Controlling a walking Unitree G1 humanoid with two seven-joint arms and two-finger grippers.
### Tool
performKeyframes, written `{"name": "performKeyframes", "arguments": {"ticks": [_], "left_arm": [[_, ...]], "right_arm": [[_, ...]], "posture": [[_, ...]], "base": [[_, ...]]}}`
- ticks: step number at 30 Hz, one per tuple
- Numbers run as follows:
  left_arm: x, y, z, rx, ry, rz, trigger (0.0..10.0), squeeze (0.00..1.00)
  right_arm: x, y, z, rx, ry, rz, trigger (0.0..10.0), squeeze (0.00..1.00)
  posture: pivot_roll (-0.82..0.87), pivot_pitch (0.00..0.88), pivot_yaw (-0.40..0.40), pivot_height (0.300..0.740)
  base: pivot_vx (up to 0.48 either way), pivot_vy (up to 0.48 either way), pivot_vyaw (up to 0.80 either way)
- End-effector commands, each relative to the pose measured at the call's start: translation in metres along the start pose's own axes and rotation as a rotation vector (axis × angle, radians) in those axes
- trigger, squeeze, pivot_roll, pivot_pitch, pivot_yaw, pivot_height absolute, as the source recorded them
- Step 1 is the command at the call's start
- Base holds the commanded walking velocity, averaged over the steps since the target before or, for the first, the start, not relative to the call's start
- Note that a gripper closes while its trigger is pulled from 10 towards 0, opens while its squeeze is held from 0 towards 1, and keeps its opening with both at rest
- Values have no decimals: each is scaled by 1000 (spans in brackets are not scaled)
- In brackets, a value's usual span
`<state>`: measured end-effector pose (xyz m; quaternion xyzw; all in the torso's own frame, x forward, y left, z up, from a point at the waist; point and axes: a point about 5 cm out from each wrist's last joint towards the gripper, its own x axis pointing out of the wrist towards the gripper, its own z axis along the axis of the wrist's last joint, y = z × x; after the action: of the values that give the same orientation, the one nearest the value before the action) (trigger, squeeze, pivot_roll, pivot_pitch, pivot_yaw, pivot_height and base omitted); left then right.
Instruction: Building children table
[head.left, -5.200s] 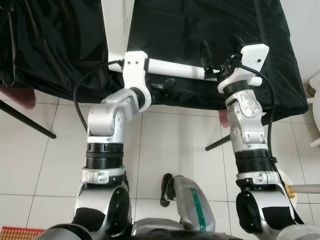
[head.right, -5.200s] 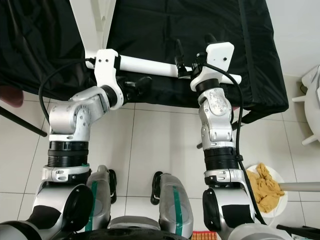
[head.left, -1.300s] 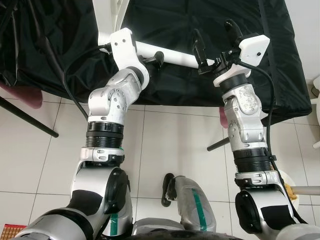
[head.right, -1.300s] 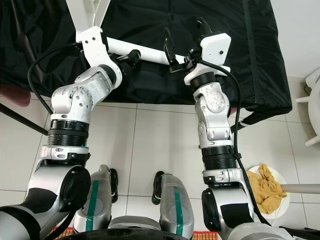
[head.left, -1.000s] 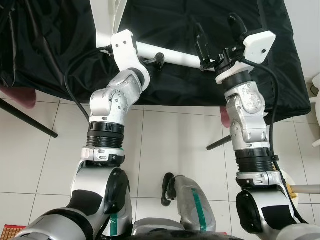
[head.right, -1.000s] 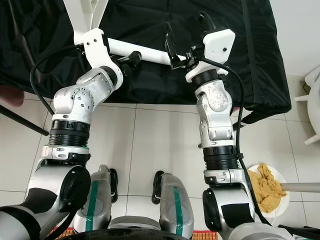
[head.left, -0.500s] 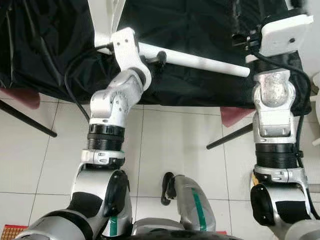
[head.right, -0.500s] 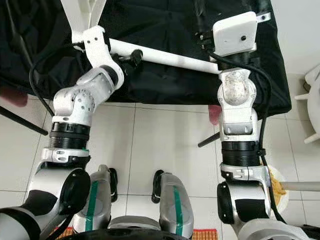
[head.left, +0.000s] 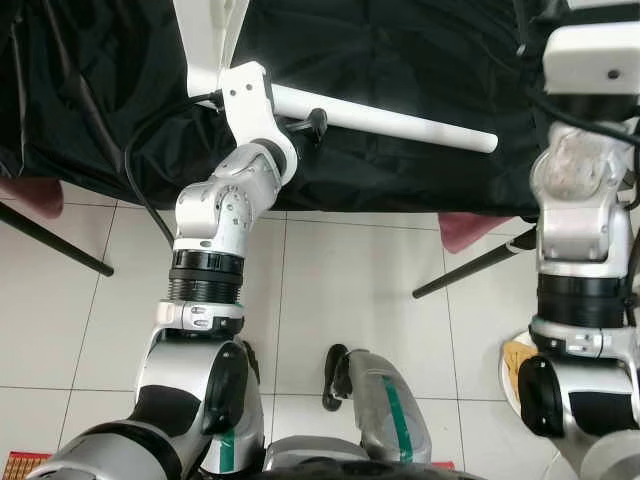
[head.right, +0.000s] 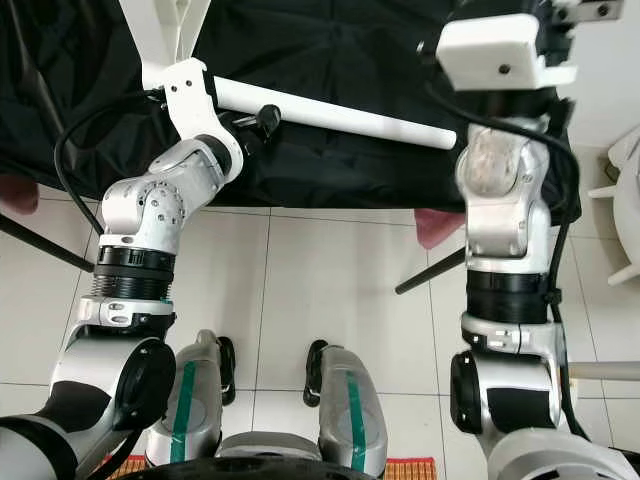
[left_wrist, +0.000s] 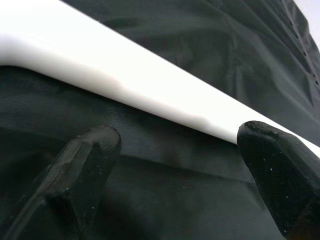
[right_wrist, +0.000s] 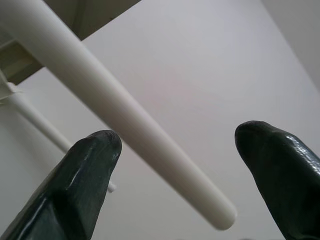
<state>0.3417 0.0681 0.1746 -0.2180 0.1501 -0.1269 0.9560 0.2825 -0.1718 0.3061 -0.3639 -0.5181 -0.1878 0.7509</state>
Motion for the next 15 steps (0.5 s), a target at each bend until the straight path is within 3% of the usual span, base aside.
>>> {"name": "performKeyframes", "arguments": {"ticks": [1,15], "left_arm": [[0,-11,3,20,1,-128,10000,0],[-6,-27,11,50,-12,-200,10000,0]], "right_arm": [[1,-2,-6,-50,4,-23,10000,0],[15,12,-26,-130,40,-62,10000,0]], "posture": [[87,84,-45,740],[97,127,-35,740]], "base": [[0,0,0],[0,0,0]]}}
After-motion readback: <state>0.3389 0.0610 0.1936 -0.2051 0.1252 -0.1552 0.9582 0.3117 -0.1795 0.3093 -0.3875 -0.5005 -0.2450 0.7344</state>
